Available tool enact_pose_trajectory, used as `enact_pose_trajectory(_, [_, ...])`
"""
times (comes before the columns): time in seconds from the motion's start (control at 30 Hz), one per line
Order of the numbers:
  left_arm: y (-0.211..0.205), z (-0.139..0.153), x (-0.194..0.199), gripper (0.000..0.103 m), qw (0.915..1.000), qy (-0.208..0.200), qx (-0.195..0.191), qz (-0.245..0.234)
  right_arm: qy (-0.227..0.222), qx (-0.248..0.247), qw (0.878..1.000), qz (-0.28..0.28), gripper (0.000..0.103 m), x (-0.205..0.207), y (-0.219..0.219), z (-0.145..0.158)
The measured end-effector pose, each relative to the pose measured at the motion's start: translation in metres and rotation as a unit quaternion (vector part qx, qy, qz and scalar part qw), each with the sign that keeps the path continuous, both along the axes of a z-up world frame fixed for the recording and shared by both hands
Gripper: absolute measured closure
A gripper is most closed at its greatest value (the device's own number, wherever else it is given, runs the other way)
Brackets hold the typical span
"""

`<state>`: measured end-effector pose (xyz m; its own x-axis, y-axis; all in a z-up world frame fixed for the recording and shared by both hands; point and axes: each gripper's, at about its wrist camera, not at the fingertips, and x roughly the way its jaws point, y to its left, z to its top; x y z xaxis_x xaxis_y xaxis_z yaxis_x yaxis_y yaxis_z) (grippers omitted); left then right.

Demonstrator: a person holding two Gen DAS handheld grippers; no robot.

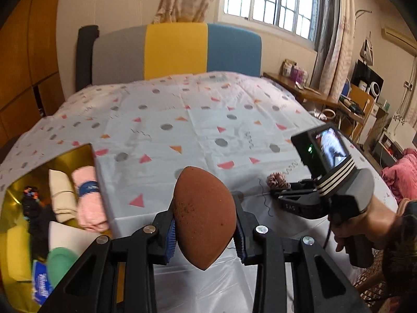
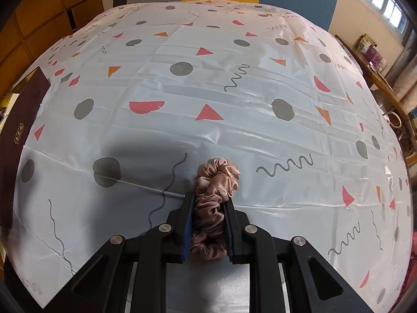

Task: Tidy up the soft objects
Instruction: 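Carry the brown makeup sponge into the gold tray and open the left gripper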

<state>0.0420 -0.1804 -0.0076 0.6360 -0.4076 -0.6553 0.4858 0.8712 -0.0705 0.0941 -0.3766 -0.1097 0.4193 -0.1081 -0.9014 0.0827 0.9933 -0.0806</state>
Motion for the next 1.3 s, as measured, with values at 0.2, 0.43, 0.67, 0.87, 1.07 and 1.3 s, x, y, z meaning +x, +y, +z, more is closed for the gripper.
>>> enact_pose_trajectory(0.2, [0.03,0.019,-0.005,0.067,0.9996,-0.014,-0.007,0.022,-0.001,-0.008,1.0,0.003,0.083,-0.001,0.004,0.0])
enact_pose_trajectory(0.43, [0.069,0.027,-0.002,0.067,0.9978,-0.017,-0.008,0.064,-0.003,-0.014,1.0,0.004,0.083,-0.002,0.005,-0.001])
enact_pose_trajectory(0.67, [0.102,0.024,0.001,0.067,0.9955,-0.005,-0.016,0.093,-0.003,-0.022,1.0,0.006,0.083,-0.002,0.007,-0.001])
enact_pose_trajectory(0.87, [0.137,0.023,0.005,0.067,0.9923,0.009,-0.034,0.119,-0.003,-0.026,1.0,0.007,0.083,-0.003,0.008,0.0])
enact_pose_trajectory(1.07, [0.202,0.019,0.023,0.067,0.9788,0.044,-0.079,0.184,-0.002,-0.029,1.0,0.009,0.083,-0.003,0.008,0.0])
enact_pose_trajectory(1.3, [0.248,-0.006,0.049,0.067,0.9604,0.112,-0.133,0.218,-0.001,-0.03,0.999,0.01,0.083,-0.003,0.008,0.0])
